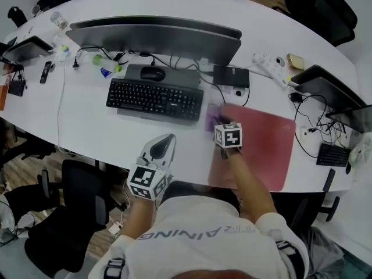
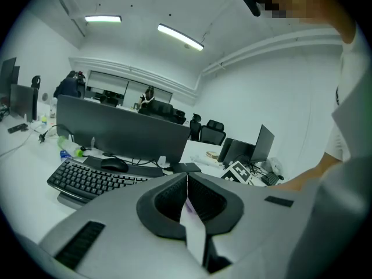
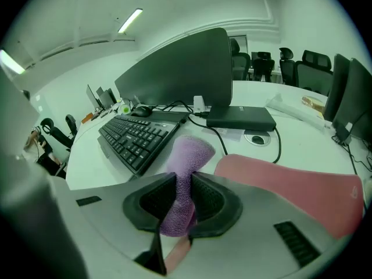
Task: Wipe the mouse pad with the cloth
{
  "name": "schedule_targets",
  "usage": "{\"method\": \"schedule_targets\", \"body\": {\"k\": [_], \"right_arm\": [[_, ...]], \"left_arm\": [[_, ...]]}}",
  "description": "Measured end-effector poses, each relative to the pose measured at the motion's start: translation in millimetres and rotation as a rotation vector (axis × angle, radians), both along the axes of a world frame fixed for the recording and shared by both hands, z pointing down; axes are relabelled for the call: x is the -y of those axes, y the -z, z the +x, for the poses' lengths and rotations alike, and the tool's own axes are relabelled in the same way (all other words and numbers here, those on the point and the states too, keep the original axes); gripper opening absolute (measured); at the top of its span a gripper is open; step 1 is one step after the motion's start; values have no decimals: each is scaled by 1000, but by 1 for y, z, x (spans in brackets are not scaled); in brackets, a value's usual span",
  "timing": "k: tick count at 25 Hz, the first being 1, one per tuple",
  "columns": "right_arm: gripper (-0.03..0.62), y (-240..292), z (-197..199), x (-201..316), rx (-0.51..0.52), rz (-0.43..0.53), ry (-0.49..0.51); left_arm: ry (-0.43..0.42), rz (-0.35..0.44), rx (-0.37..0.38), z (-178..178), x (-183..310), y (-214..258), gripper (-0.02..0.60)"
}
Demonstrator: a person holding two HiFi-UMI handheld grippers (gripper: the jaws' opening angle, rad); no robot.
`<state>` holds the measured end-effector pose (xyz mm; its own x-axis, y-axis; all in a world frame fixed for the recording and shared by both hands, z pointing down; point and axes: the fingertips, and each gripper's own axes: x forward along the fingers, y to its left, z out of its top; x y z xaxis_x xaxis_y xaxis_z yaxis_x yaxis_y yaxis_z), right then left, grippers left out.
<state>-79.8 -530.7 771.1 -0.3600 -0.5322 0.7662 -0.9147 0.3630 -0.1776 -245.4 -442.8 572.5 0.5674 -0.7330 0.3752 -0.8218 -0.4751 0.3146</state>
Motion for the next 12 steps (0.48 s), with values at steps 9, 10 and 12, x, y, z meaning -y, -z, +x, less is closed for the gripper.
{"method": "schedule_targets", "body": {"k": [9, 10, 12], "right_arm": [[92, -10, 48, -6, -2, -27, -39], [92, -9, 54, -6, -1, -26, -39], [92, -10, 67, -10, 7, -26, -47]], "left_arm": [[-22, 2, 26, 40, -3, 6, 32], [-25, 3, 29, 47, -5, 7, 32], [-28, 4, 37, 62, -8, 10, 32]]}}
